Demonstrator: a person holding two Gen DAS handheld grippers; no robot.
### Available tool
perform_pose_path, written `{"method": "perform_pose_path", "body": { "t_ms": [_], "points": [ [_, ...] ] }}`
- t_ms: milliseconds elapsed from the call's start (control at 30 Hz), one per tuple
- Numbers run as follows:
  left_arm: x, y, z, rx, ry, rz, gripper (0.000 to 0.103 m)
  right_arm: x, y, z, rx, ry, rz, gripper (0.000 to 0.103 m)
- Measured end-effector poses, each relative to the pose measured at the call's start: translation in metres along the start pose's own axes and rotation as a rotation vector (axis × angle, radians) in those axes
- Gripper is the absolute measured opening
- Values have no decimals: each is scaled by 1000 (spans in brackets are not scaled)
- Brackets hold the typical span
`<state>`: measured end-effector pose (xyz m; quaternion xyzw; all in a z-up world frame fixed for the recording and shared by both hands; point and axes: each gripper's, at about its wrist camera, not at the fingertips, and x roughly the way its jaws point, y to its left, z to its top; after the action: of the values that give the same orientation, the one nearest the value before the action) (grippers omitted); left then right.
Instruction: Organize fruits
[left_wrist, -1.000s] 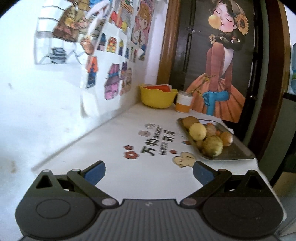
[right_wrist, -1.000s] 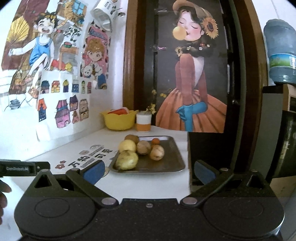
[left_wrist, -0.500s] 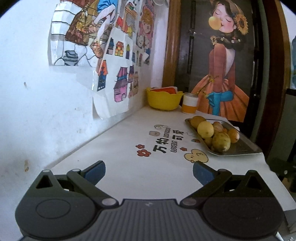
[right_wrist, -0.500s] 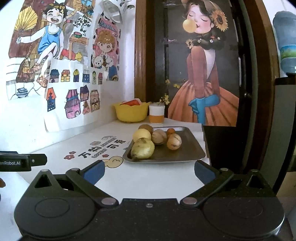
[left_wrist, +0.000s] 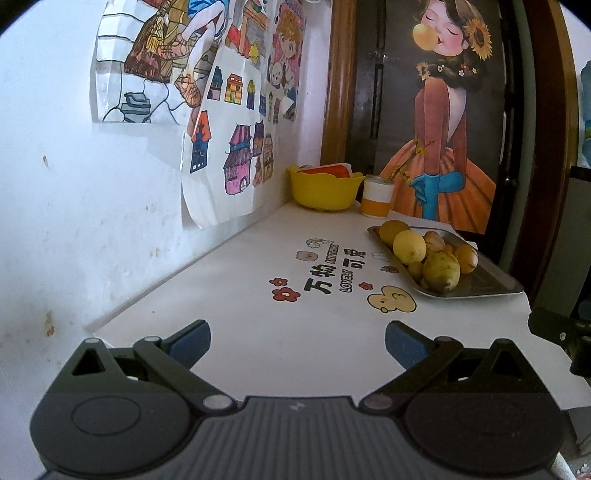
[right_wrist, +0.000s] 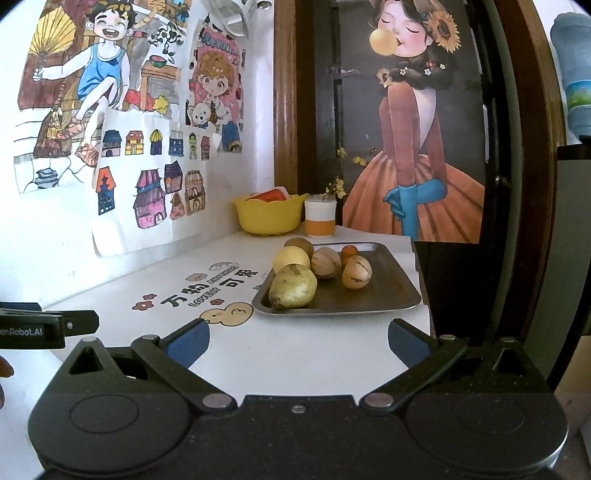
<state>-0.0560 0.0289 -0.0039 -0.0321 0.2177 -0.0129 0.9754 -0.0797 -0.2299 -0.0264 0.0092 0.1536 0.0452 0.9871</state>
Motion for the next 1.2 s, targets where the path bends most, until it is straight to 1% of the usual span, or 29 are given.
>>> {"method": "perform_pose_path", "body": {
  "t_ms": [1200],
  "points": [
    [-3, 2, 0, -7, -2, 0, 102, -2, 4, -1, -13, -2, 9, 102]
  ]
}}
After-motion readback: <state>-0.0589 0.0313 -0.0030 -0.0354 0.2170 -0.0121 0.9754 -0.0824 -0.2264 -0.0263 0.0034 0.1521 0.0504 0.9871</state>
